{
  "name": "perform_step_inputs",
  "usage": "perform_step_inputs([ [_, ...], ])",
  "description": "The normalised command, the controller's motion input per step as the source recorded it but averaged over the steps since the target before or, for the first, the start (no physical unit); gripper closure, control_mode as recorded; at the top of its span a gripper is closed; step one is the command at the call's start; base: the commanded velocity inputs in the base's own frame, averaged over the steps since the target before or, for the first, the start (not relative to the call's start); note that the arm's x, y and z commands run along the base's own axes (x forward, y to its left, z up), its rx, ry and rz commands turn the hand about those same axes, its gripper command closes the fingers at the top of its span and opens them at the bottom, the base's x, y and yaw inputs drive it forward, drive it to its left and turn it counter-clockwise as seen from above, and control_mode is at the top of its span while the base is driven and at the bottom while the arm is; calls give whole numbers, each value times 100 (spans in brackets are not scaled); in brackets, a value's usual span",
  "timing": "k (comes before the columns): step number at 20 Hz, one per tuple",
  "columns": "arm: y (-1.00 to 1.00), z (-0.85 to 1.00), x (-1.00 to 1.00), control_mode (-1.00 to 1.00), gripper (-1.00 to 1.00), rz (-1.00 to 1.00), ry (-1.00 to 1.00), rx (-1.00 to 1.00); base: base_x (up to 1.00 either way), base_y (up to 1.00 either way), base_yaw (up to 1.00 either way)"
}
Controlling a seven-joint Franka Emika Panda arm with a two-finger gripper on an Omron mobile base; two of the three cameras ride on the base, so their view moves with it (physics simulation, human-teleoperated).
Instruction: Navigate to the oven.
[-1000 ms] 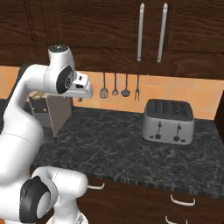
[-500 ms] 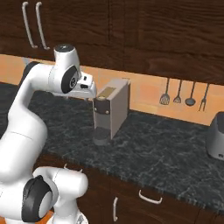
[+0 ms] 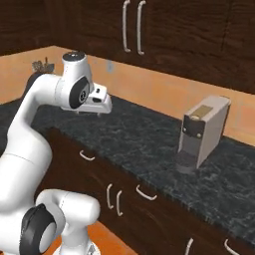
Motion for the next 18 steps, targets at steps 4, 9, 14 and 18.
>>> perform_step_inputs([
  [4,0,0,0,100,-100,0,0,0,0,0,68],
  [9,0,0,0,100,-100,0,0,0,0,23,81],
  [14,0,0,0,100,-100,0,0,0,0,30,89],
  [18,0,0,0,100,-100,0,0,0,-2,31,89],
])
